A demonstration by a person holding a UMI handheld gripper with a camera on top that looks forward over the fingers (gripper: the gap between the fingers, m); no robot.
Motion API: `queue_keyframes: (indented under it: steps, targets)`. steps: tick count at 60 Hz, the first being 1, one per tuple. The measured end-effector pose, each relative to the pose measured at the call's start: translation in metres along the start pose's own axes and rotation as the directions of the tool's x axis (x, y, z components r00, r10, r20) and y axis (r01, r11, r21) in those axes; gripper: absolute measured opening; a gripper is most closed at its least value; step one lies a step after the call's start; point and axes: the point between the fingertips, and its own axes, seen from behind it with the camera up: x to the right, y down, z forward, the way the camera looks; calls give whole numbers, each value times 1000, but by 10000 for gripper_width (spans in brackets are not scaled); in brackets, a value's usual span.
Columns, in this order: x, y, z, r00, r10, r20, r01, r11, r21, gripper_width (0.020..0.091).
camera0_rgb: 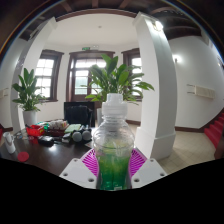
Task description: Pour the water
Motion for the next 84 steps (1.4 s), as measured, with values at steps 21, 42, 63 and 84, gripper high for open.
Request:
queue_keyframes:
  steps: [21,42,63,84]
  targets:
    - [-14,-11,-6,970,-242,-21,242,970,-3,312]
    - [-166,-73,0,506,-862,34,852,505,140,327]
    - [-304,-90,-5,-164,-976,-141,934,-199,296,329]
    - [-371,-113,-17,-570,-704,-423,704,-684,191,330]
